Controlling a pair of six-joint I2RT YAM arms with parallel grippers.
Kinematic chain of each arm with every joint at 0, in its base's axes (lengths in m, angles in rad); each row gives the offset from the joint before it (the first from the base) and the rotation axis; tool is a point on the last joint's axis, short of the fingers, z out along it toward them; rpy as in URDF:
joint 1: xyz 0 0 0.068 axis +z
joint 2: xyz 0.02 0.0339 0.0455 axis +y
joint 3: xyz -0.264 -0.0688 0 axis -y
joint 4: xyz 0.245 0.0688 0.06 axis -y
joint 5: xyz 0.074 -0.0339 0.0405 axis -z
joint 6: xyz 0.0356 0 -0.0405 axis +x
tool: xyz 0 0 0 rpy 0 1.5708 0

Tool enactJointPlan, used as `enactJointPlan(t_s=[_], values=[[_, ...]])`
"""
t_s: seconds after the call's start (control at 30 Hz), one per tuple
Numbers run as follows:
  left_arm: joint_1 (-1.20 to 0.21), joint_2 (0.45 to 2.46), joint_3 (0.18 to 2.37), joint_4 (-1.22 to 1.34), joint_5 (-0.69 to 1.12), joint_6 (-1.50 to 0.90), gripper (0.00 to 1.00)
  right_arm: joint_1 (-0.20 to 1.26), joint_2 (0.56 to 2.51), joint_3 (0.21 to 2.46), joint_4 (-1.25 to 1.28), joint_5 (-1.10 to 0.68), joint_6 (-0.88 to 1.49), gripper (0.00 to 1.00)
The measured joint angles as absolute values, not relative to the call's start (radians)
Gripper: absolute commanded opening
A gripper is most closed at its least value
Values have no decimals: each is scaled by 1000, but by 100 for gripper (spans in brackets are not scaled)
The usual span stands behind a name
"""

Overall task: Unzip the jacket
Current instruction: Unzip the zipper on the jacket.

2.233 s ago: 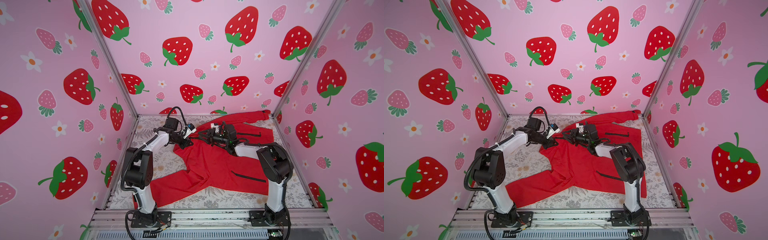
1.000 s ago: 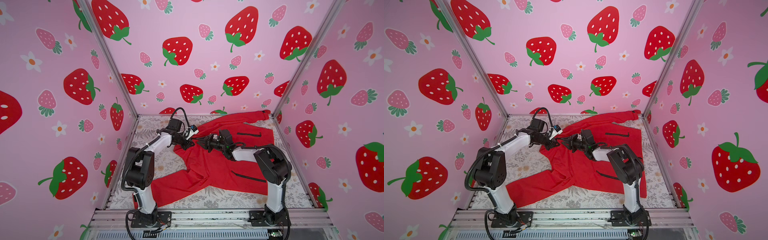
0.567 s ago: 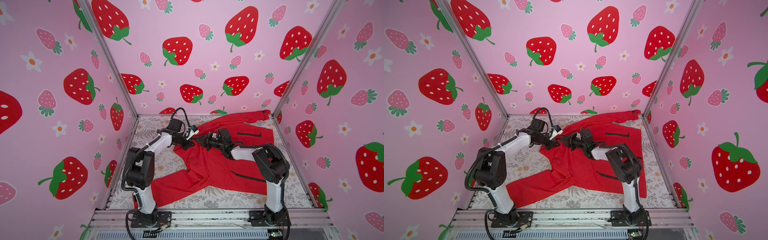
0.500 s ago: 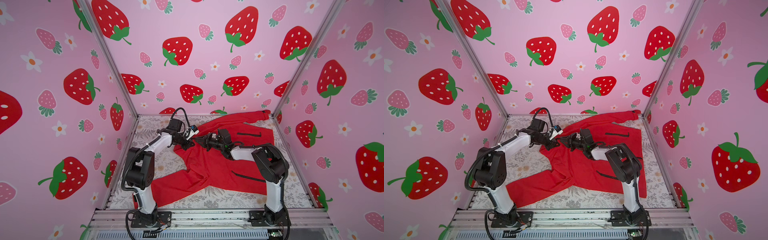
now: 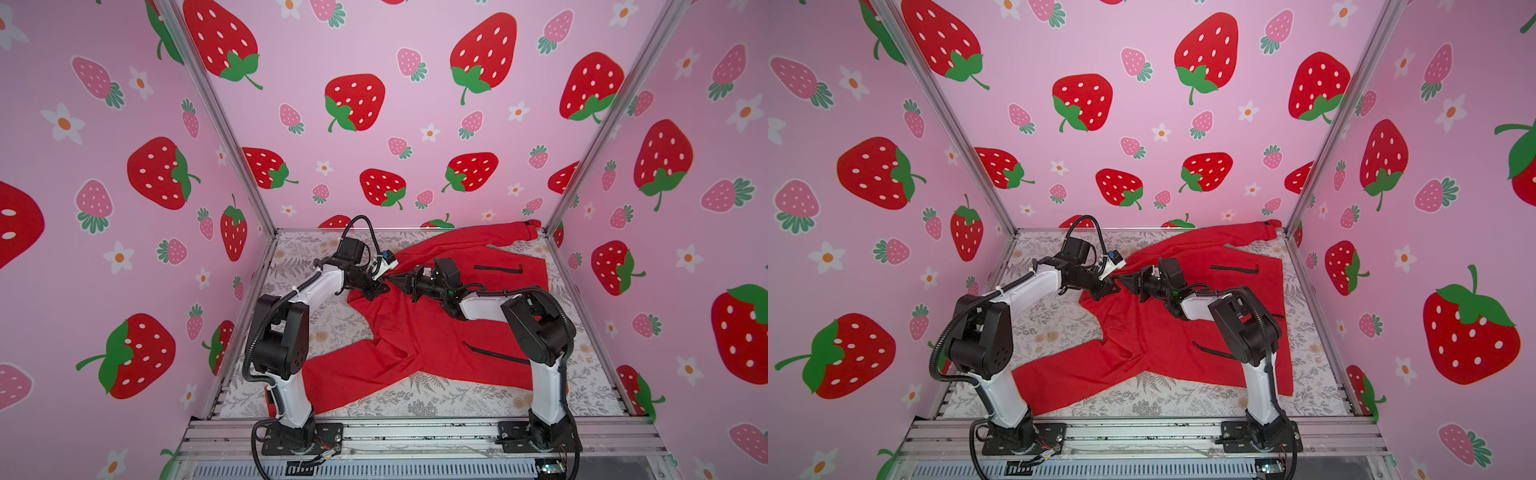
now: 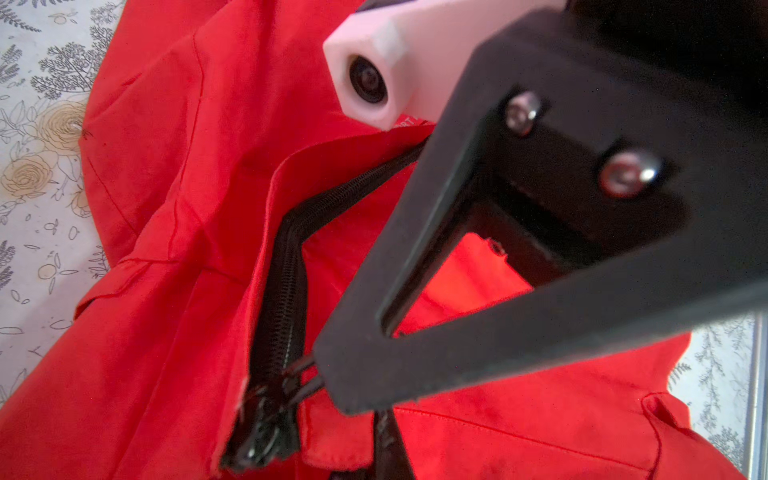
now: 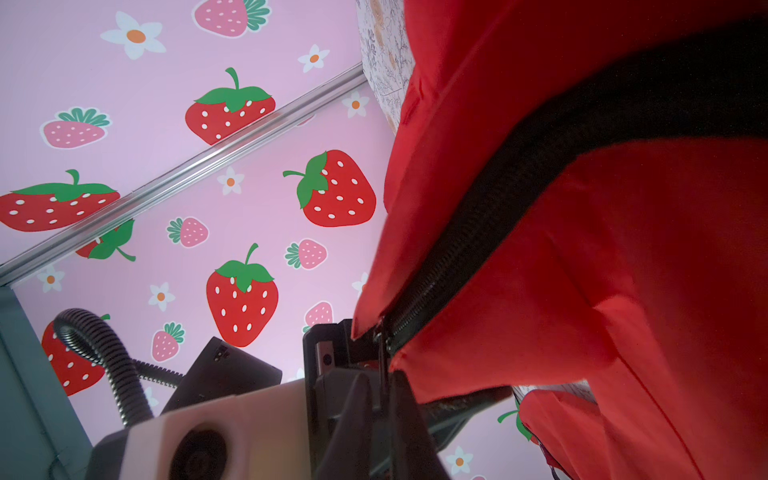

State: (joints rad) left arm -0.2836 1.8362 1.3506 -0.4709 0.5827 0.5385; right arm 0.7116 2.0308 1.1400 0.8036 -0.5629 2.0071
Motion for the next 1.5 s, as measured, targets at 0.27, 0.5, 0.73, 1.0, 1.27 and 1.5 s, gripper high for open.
enactJointPlan(t_s=[0.27,0.5,0.73,1.0,1.27,1.5], values=[[-286,1836,1351,-471,576,541,0,717,2041,1140,820,-552,2024,0],[-277,1794,1308,-465,578,464,0,706,2041,1140,830,-556,1986,0],[-218,1723,1216,-395,630,262,0,702,2048,1140,850,-582,1903,0],[-179,1723,1194,-344,690,177,0,684,2062,1141,846,-577,1792,0],[-157,1712,1168,-319,701,149,0,667,2060,1161,765,-586,1664,0],[-106,1694,1162,-315,708,107,0,627,2005,1160,608,-581,1501,0]])
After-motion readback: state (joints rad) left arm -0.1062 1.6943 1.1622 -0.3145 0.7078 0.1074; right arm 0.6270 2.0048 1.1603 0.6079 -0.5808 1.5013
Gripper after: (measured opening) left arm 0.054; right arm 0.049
